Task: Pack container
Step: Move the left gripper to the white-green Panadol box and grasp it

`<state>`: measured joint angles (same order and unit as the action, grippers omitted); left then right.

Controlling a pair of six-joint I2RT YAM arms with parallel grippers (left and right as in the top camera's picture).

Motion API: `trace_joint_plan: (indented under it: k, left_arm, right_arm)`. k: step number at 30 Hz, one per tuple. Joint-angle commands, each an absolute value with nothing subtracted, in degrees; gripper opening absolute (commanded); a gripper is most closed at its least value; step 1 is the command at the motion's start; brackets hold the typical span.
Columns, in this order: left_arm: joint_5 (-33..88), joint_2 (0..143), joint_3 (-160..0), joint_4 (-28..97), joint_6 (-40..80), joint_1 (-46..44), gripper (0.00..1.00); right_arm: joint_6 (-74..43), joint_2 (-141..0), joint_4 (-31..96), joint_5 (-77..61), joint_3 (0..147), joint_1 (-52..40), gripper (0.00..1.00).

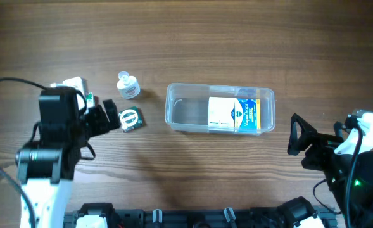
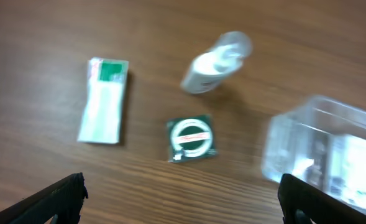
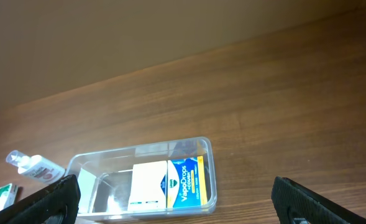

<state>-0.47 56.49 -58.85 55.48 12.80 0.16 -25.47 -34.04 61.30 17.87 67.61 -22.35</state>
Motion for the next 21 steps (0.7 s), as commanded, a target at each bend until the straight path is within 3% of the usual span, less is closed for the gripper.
trace_joint_plan:
  k: [1, 6, 13, 21]
  left_arm:
    - [-4.1, 63.1, -59.5, 54.3, 14.7, 6.9, 1.00]
    - [1.1, 75.7, -59.5, 49.8, 7.4, 12.8, 1.00]
    - [-0.6, 91.7, -59.5, 44.0, -4.3, 13.1, 0.94]
    - [-6.3, 95.7, -59.4, 39.1, -11.8, 13.1, 0.92]
  right_arm:
    - [-25.5, -33.9, 61.2, 18.8, 67.9, -22.5, 1.00]
    - [-25.5, -33.9, 61.2, 18.8, 67.9, -22.5, 1.00]
    - [-25.5, -33.9, 61.2, 18.8, 67.9, -22.5, 1.00]
    - [-25.5, -33.9, 61.2, 18.8, 67.9, -22.5, 1.00]
